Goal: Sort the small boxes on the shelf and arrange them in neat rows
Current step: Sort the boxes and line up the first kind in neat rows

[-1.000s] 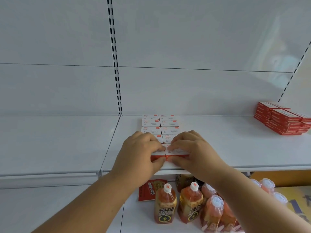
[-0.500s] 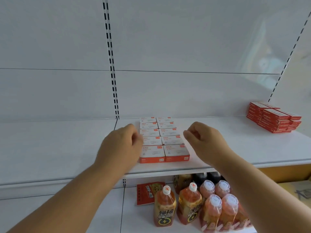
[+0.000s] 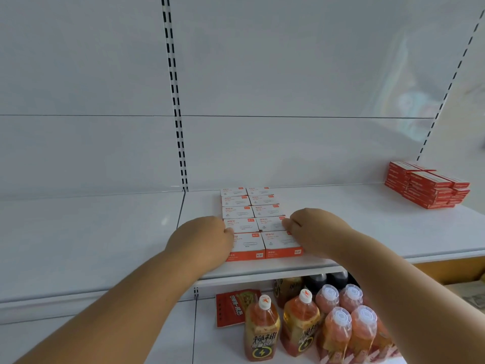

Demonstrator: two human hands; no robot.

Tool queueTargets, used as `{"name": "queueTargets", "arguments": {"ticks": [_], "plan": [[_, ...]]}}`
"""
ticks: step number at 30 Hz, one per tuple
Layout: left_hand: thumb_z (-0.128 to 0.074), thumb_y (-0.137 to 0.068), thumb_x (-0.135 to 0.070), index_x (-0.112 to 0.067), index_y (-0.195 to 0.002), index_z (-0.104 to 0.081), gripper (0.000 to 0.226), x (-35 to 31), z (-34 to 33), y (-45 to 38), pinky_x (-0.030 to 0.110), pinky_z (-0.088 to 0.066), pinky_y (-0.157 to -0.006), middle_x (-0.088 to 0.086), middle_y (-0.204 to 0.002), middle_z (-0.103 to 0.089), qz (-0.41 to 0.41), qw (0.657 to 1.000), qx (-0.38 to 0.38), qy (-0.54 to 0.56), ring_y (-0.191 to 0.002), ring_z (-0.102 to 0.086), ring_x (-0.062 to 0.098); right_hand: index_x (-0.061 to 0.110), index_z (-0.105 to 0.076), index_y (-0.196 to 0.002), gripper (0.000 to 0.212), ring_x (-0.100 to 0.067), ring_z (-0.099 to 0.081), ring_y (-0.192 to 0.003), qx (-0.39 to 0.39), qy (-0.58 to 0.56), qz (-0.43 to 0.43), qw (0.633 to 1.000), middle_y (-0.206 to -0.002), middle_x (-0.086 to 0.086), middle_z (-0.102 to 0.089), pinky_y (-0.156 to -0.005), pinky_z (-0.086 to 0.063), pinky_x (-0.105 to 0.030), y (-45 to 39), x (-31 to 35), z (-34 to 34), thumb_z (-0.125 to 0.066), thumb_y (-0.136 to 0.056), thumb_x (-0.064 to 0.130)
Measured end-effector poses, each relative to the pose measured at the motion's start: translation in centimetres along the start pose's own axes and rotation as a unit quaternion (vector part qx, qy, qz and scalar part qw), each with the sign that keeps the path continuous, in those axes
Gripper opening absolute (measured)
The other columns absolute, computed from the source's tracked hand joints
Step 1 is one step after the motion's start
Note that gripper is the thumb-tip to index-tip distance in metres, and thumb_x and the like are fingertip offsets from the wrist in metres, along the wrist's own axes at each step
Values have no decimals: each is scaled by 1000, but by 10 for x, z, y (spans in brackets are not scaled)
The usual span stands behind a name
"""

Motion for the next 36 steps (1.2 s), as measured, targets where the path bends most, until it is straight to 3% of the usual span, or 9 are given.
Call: {"name": "queueTargets", "arguments": {"ticks": [5,10,15,20,24,26,30,36], "plan": [[-37,-101,-39,-22,-87,-62,33,5,2,-5,27,-41,-57,-6,-78,-63,9,1000,12,25,-70,-58,10,19,-52,-76,47,-13,-55,-68,-16,10,-6,1000,-76,1,-58,-57,-41,-26,-2,-2,-2,-26,-102,49],[-36,-102,-41,-25,-75,-53,35,5,-1,-8,26,-37,-53,-7,-74,-61,14,1000,8,0,-68,-57,10,19,-53,-77,50,-13,-56,-68,-20,11,-23,999,-75,1,-58,-59,-43,-26,-3,-4,-3,-24,-102,51],[-34,-103,-40,-24,-85,-57,33,5,-2,-9,27,-42,-58,-7,-77,-61,8,1000,9,3,-71,-58,11,19,-51,-75,49,-12,-52,-63,-26,29,-36,999,-70,2,-54,-53,-38,-25,-4,-5,-4,-23,-102,50],[-33,-103,-39,-21,-89,-61,36,4,-2,-7,27,-44,-61,-5,-80,-64,-1,1000,4,-2,-71,-59,11,20,-50,-75,49,-12,-53,-65,-22,25,-36,999,-71,3,-55,-57,-40,-25,-4,-5,-4,-23,-102,49],[-32,-102,-39,-19,-83,-61,40,9,6,-16,30,-45,-65,-2,-82,-64,11,1000,8,4,-75,-59,14,15,-54,-87,45,-17,-58,-80,-11,13,-13,1000,-86,-1,-60,-71,-48,-30,-6,-4,4,-25,-103,46],[-33,-102,-40,-20,-75,-55,40,12,8,-21,29,-43,-65,-2,-79,-60,22,1000,14,1,-75,-57,15,15,-57,-94,44,-17,-56,-78,-14,27,-4,1000,-85,0,-58,-67,-46,-30,-11,-5,7,-25,-103,43],[-35,-103,-41,-22,-75,-53,39,11,1,-22,28,-42,-60,-5,-78,-61,17,999,36,-6,-72,-58,12,17,-55,-79,48,-16,-56,-71,-4,4,-7,1000,-79,-1,-61,-62,-44,-29,-15,-6,-1,-28,-101,49],[-30,-104,-41,-25,-72,-49,41,4,-2,-16,27,-43,-59,-6,-75,-59,-1,999,13,-39,-68,-57,9,21,-51,-76,48,-14,-58,-70,-5,32,2,999,-74,3,-58,-64,-49,-28,-16,-3,-7,-22,-102,49]]}}
Point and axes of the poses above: each hand's wrist, its own y-axis away from the middle knuckle, its own z-axis out of the back of the hand, x = y × z, the point moved 10 cm from there along -y, towards the middle knuckle
